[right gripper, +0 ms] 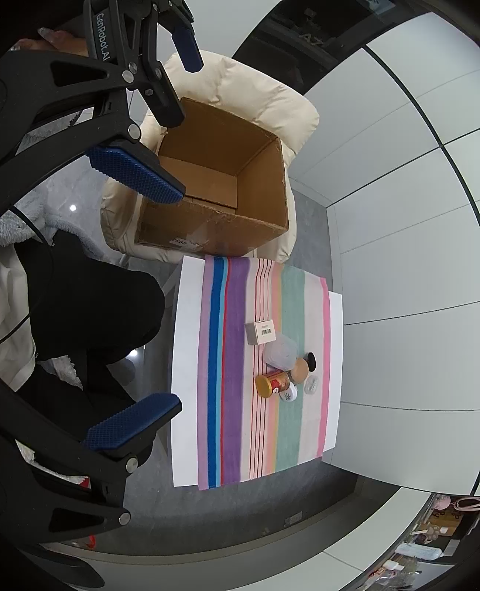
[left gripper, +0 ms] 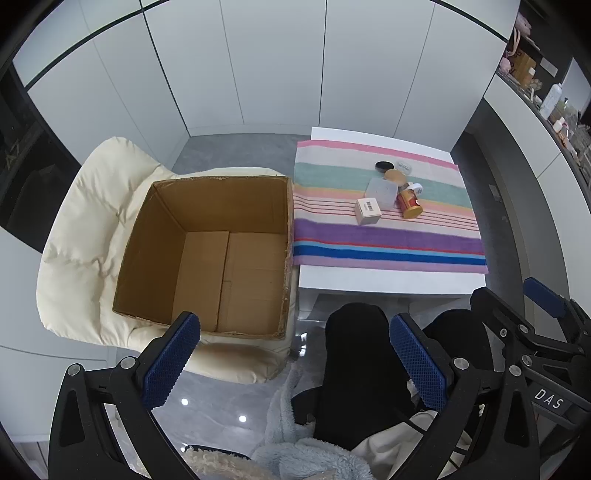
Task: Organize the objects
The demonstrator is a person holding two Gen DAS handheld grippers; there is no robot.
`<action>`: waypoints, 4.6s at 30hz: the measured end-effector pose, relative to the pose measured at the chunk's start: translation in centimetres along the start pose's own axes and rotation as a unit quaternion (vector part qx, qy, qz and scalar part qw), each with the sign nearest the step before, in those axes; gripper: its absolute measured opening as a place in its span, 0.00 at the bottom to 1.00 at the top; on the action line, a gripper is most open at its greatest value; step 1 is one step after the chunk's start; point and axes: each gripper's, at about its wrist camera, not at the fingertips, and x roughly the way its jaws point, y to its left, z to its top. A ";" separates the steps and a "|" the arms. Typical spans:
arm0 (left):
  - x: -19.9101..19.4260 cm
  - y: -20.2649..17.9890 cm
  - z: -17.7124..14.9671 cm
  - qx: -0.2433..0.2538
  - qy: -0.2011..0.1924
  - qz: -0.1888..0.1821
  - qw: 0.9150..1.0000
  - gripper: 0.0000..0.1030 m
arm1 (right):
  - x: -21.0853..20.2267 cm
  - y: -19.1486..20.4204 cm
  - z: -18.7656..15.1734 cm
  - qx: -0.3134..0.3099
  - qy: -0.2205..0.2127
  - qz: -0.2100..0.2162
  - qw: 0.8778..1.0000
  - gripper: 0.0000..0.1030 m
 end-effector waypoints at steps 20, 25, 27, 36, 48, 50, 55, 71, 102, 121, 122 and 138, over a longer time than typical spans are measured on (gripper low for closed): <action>-0.1 -0.1 0.2 -0.002 0.003 0.000 1.000 1.00 | 0.2 -0.1 -0.1 0.000 0.000 -0.001 1.000 1.00; -0.1 -0.2 0.1 -0.002 0.003 0.000 1.000 1.00 | 0.2 -0.1 -0.1 0.001 0.001 -0.001 1.000 1.00; -0.1 -0.1 0.1 -0.001 0.003 0.001 1.000 1.00 | 0.2 -0.1 -0.1 0.000 0.001 -0.001 1.000 1.00; 0.0 0.0 0.2 0.000 0.003 0.001 1.000 1.00 | 0.2 -0.1 -0.3 0.000 0.000 -0.001 1.000 1.00; 0.1 -0.1 0.1 0.001 0.006 0.000 1.000 1.00 | 0.3 0.0 -0.4 0.000 0.001 -0.001 1.000 1.00; 0.1 0.0 0.1 0.002 0.005 0.001 1.000 1.00 | 0.2 0.0 -0.5 0.000 0.001 0.000 1.000 1.00; 0.1 -0.2 0.0 0.002 0.006 0.000 1.000 1.00 | 0.3 0.0 -0.5 0.001 0.001 -0.001 1.000 1.00; -0.2 -0.6 0.0 0.002 0.005 -0.001 1.000 1.00 | 0.5 0.0 -1.0 0.000 0.004 0.003 1.000 1.00; 1.5 -5.2 0.8 0.025 -0.008 -0.018 0.999 1.00 | 1.2 -5.0 0.1 0.015 0.013 0.017 1.000 1.00; 7.1 -16.5 3.5 0.085 -0.035 -0.017 0.996 0.91 | 3.4 -19.2 0.1 0.097 0.013 -0.060 0.993 1.00; 7.5 -16.9 3.8 0.082 -0.033 -0.023 0.996 0.91 | 3.6 -19.8 0.2 0.099 0.010 -0.065 0.993 1.00; 20.2 -18.7 6.9 0.035 -0.006 -0.034 0.999 0.92 | 12.3 -22.9 2.2 0.030 -0.057 -0.078 0.995 1.00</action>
